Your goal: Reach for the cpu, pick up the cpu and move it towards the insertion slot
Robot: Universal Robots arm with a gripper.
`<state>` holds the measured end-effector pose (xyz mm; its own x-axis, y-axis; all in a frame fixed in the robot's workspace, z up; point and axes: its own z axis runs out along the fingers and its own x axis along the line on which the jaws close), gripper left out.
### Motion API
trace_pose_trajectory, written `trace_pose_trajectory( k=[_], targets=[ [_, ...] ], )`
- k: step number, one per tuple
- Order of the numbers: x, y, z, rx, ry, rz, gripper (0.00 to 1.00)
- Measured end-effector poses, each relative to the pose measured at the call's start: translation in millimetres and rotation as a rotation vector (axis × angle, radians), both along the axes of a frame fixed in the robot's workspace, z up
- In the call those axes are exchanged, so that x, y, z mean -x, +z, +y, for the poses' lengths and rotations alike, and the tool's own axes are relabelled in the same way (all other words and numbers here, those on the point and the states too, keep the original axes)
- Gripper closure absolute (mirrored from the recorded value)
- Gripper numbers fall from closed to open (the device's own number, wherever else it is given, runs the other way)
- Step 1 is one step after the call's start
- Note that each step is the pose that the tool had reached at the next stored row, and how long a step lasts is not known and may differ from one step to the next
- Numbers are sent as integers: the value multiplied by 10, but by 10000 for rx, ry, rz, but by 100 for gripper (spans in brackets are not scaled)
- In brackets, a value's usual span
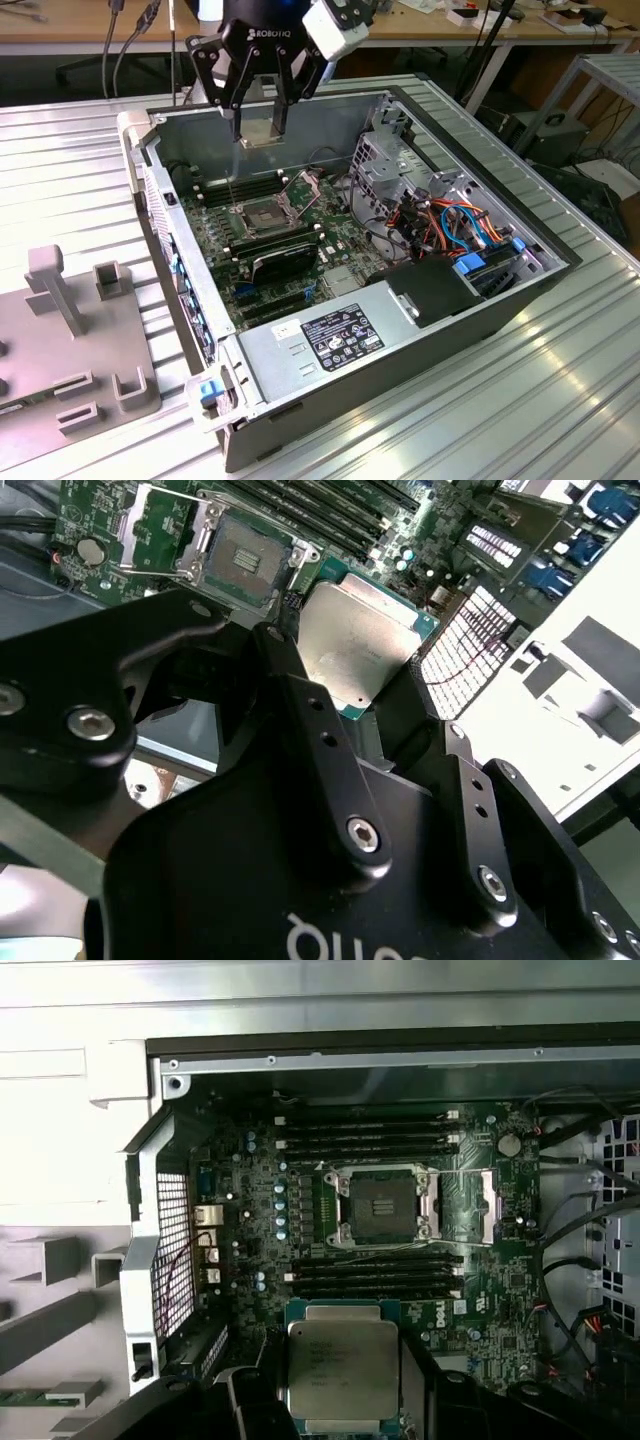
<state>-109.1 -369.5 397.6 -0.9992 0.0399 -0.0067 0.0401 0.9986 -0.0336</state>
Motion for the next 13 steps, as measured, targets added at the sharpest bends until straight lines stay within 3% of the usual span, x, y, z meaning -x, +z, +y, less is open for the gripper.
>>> trace_pose_trajectory(
  k=[6,13],
  targets=[
    [-80,-2,73,29,-3,2,45],
    [-99,-3,74,30,-9,0,45]
  ],
)
